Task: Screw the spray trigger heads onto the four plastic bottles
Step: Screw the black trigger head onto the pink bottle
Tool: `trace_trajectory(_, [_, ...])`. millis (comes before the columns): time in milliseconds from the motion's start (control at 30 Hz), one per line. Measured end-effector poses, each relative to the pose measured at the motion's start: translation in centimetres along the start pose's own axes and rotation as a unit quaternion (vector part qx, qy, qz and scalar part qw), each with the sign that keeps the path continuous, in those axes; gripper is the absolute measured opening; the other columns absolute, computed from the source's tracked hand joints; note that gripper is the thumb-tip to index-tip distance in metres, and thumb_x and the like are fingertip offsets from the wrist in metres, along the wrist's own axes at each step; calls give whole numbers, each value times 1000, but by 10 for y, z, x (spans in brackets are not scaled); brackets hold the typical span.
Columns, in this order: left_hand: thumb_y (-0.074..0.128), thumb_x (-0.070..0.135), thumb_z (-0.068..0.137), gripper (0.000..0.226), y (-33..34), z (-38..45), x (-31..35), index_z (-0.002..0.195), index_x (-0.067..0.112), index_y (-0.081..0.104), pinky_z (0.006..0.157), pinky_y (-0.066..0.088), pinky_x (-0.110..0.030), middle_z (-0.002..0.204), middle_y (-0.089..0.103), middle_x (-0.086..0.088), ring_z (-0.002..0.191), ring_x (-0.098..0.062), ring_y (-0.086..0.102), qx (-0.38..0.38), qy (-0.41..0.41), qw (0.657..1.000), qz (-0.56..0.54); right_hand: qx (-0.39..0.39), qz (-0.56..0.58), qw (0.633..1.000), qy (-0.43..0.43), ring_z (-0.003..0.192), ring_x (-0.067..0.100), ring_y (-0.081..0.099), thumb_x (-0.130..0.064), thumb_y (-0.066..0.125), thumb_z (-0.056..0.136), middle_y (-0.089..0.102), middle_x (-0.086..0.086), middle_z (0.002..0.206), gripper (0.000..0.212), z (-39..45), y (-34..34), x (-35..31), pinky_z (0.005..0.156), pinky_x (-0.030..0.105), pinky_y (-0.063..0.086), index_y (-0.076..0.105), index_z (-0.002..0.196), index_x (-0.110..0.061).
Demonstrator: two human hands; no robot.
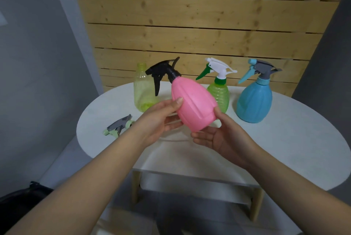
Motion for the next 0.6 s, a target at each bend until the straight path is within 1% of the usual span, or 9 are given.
trace_trajectory(67, [72, 44, 63, 66, -2, -1, -1, 119, 12, 56, 84, 56, -36, 112, 67, -7, 103, -24, 66, 17, -9, 1000, 7, -5, -11, 1000, 5, 87, 34, 68, -43, 55, 80, 63, 26, 108, 63, 2, 4, 4, 82, 42, 58, 32, 137, -26])
trace_trajectory(167, [77, 41, 57, 81, -1, -3, -5, 128, 17, 45, 86, 55, -43, 118, 63, -8, 105, -25, 64, 28, -24, 999, 31, -2, -65, 998, 8, 94, 34, 67, -40, 54, 83, 62, 21, 114, 61, 5, 4, 8, 85, 44, 56, 33, 137, -23])
trace_trajectory(233, [79, 35, 60, 80, -2, -1, -4, 128, 22, 41, 83, 57, -40, 117, 62, -7, 103, -23, 64, 42, -20, 998, 44, 5, -111, 994, 9, 95, 33, 68, -37, 51, 89, 64, 18, 114, 55, 7, 2, 10, 85, 44, 56, 34, 139, -23])
trace_trajectory(300, [81, 28, 64, 75, -6, 2, 1, 127, 25, 39, 77, 58, -35, 114, 61, -3, 97, -18, 64, 74, 7, 995, 73, 20, -156, 988, 6, 92, 31, 69, -33, 49, 93, 65, 16, 113, 51, 10, -1, 9, 85, 44, 56, 34, 141, -24])
trace_trajectory(400, [83, 26, 63, 80, -14, 11, 11, 127, 28, 36, 79, 54, -35, 111, 54, 5, 94, -11, 58, 136, 61, 975, 167, 67, -204, 977, -10, 87, 28, 69, -29, 51, 94, 66, 13, 112, 49, 15, -9, 4, 83, 43, 56, 37, 141, -28])
trace_trajectory(433, [83, 25, 62, 82, -15, 15, 14, 128, 29, 35, 78, 52, -34, 111, 51, 6, 94, -12, 56, 152, 79, 966, 193, 87, -210, 974, -13, 86, 28, 68, -28, 52, 94, 65, 13, 113, 49, 16, -13, 1, 81, 41, 57, 38, 141, -27])
trace_trajectory(500, [82, 22, 63, 84, -17, 25, 16, 130, 27, 32, 76, 48, -33, 115, 47, 4, 98, -19, 54, 177, 102, 952, 226, 126, -215, 968, -14, 83, 27, 68, -24, 53, 94, 61, 15, 114, 46, 17, -20, -2, 74, 36, 58, 41, 139, -22])
trace_trajectory(600, [81, 21, 63, 87, -23, 41, 13, 132, 25, 29, 72, 43, -31, 114, 43, 4, 98, -21, 49, 206, 111, 938, 257, 156, -226, 962, -8, 77, 24, 68, -18, 52, 93, 62, 15, 110, 39, 19, -25, -3, 69, 32, 56, 47, 132, -17])
Point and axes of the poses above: each hand's wrist, its own z-axis towards the middle knuckle, its own y-axis out of the palm, x = y × z, the point moved 8 cm from there along z, towards the middle knuckle
